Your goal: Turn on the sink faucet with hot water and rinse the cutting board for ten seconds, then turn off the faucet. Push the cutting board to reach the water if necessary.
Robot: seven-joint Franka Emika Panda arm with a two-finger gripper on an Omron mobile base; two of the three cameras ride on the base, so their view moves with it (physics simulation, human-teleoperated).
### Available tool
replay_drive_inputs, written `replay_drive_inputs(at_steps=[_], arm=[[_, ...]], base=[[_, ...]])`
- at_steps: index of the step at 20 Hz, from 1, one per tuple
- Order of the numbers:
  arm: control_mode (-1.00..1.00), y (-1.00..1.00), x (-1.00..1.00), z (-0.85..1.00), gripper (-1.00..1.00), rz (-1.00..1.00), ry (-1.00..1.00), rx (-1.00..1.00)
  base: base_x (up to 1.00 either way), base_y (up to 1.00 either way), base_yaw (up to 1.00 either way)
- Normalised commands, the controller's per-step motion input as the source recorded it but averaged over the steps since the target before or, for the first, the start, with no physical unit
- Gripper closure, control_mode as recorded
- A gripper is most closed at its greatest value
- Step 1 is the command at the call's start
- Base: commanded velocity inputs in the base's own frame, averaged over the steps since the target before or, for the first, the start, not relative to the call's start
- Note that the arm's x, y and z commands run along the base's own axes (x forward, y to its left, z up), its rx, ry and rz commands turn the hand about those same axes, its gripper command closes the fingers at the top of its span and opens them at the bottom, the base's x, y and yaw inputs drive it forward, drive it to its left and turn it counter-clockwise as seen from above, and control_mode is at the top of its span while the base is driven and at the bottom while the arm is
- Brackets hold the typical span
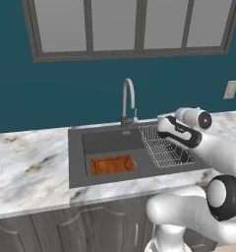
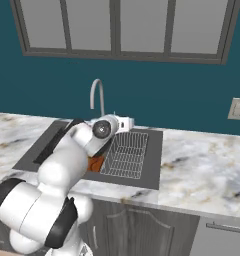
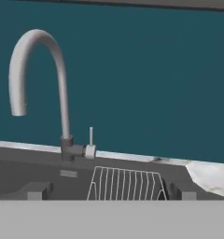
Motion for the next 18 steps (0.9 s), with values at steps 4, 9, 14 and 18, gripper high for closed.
replay_drive_inputs(at_steps=[4, 9, 14, 18], arm=[[-1.0, 0.08, 0.24, -0.36, -1.0, 0.02, 0.0, 0.0], [-1.0, 0.12, 0.31, -0.34, -1.0, 0.01, 0.0, 0.0], [-1.0, 0.19, 0.25, -0.24, -1.0, 0.0, 0.0, 0.0], [-1.0, 0.25, 0.21, -0.1, -1.0, 0.0, 0.0, 0.0]], base=[[0.0, 0.0, 0.0], [0.0, 0.0, 0.0], [0.0, 0.0, 0.0], [0.0, 0.0, 0.0]])
